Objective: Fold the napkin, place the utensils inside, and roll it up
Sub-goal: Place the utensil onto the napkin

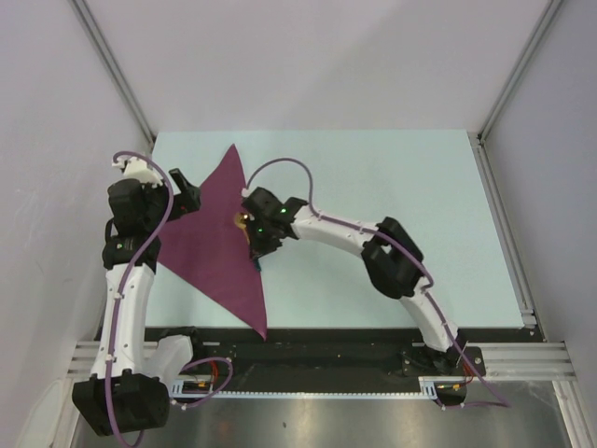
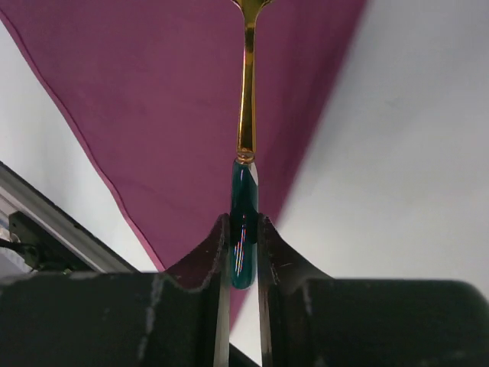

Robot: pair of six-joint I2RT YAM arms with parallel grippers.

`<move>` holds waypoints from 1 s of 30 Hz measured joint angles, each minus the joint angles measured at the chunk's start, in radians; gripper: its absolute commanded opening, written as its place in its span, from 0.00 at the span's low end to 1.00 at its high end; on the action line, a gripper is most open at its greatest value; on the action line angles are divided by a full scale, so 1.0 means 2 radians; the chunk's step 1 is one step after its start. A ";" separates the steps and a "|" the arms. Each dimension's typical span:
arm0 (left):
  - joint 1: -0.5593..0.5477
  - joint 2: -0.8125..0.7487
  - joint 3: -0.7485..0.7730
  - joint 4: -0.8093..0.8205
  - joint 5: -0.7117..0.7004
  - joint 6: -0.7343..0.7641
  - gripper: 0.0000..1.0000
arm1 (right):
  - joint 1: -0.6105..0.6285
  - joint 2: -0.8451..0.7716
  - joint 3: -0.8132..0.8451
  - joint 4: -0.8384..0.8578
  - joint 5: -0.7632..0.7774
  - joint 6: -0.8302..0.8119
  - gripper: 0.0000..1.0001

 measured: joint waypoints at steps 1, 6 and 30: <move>0.000 0.000 0.000 0.000 0.000 0.000 1.00 | 0.008 0.023 0.025 0.000 -0.006 0.004 0.00; 0.000 -0.002 0.000 0.000 0.000 0.000 1.00 | 0.017 0.093 0.101 -0.025 -0.023 0.022 0.00; 0.000 -0.010 -0.007 0.001 0.023 -0.005 0.99 | 0.009 0.164 0.200 -0.052 -0.009 0.076 0.00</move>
